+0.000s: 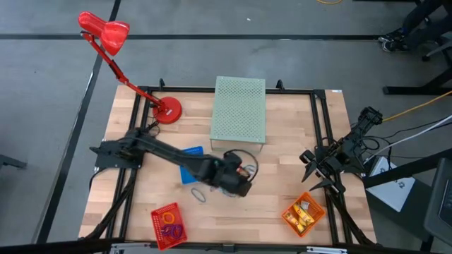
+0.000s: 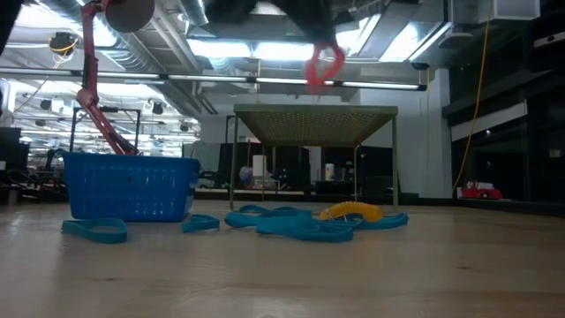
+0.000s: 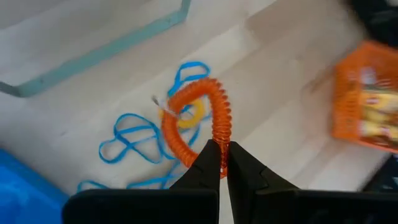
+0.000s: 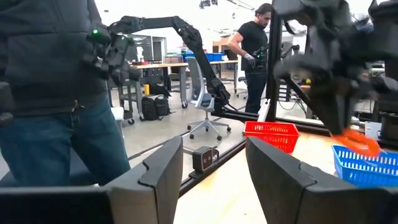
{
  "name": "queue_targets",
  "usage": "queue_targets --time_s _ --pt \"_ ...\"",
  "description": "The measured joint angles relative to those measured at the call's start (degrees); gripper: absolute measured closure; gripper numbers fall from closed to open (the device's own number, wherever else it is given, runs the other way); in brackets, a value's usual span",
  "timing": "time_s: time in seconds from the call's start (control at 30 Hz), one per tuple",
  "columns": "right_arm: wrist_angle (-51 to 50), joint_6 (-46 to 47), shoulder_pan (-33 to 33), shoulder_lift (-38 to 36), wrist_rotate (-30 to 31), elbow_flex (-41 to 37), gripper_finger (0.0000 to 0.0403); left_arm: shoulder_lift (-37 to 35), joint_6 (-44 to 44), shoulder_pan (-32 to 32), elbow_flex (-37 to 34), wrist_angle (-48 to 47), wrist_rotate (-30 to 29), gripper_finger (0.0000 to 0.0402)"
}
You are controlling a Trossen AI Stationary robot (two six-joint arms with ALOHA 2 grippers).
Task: Pick & Place Office Desk Supplies
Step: Put the orange spring keychain into the red basket
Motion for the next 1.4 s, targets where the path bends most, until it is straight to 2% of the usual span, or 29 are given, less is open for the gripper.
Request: queue_targets --time_s 0.17,0.4,0.5,0.7,0.97,1.2,1.4 --pt "0.0 -0.2 0.0 0.0 0.0 0.0 0.0225 -6.3 -4.3 -4.9 -6.2 3.0 -4.5 0.0398" --pt "0.0 -1.2 0.0 0.0 0.2 0.0 0.0225 -18.1 -9.8 -13.3 -24.2 18.8 -12.0 0.0398" --pt "0.0 -1.0 0.0 0.0 0.2 0.0 0.0225 -21.9 -12.8 -17.1 -32.0 23.1 -12.1 0.0398" --pt "0.0 0.0 0.0 0.0 0.2 0.0 0.0225 -27.4 -25.7 -25.1 -43.6 24.5 -9.3 0.0398" --pt "0.0 0.7 0.0 0.0 4.7 0.0 0.0225 -33.2 -32.0 -34.4 -50.2 28.6 -8.6 0.0398" --pt "0.0 0.7 0.0 0.0 6.6 0.0 0.0225 -34.1 -41.9 -42.5 -54.8 28.5 -6.2 0.0398" --pt "0.0 0.9 0.0 0.0 8.3 0.0 0.0225 -34.1 -43.1 -45.0 -59.8 34.8 -5.7 0.0398"
